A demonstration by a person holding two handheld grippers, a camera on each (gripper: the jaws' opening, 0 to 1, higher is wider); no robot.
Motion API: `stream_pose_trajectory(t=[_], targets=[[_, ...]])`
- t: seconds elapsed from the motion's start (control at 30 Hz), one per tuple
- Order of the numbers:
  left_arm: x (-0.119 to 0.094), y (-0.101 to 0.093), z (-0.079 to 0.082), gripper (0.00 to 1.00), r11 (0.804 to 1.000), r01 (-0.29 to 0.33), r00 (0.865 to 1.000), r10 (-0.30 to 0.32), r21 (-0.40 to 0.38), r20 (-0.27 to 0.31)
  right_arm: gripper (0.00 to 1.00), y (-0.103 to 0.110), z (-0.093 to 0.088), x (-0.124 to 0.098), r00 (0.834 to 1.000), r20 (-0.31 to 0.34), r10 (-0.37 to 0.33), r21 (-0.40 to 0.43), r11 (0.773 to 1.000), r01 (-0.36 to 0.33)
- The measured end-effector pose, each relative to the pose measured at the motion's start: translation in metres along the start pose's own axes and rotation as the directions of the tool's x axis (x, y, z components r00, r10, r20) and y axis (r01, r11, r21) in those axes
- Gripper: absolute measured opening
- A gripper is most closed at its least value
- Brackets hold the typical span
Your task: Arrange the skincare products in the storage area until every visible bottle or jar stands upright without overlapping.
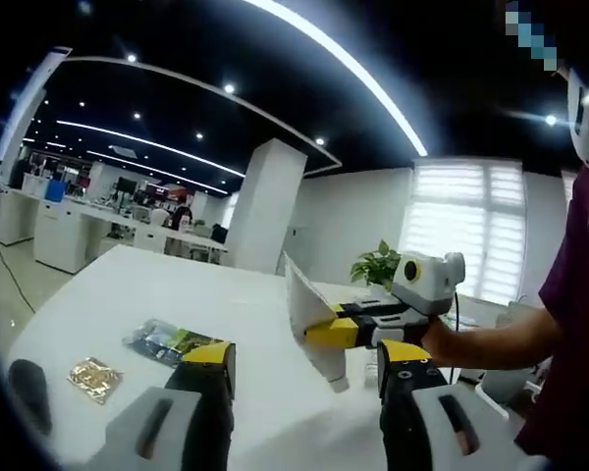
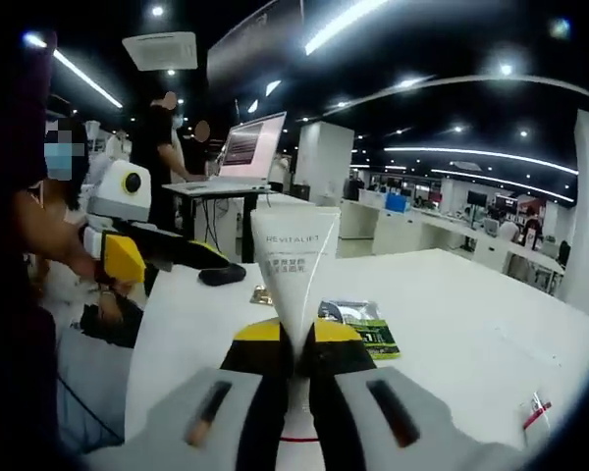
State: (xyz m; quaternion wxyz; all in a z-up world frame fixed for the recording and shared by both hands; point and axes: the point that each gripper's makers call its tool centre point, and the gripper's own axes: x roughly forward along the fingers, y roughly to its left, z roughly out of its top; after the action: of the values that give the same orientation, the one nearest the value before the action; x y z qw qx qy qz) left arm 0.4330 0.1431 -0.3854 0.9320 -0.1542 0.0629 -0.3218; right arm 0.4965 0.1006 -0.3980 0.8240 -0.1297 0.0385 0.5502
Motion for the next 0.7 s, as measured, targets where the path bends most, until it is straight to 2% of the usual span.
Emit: stream_pose_trajectory(t=[0.7], targets=[[0.014, -0.007, -0.007, 0.6, 0.995, 0.04, 0.999, -0.041, -0.094, -0.014, 0.05, 0.036, -0.011, 0.009, 0.998, 0.049, 0.043, -0.015, 0.999, -0.042]])
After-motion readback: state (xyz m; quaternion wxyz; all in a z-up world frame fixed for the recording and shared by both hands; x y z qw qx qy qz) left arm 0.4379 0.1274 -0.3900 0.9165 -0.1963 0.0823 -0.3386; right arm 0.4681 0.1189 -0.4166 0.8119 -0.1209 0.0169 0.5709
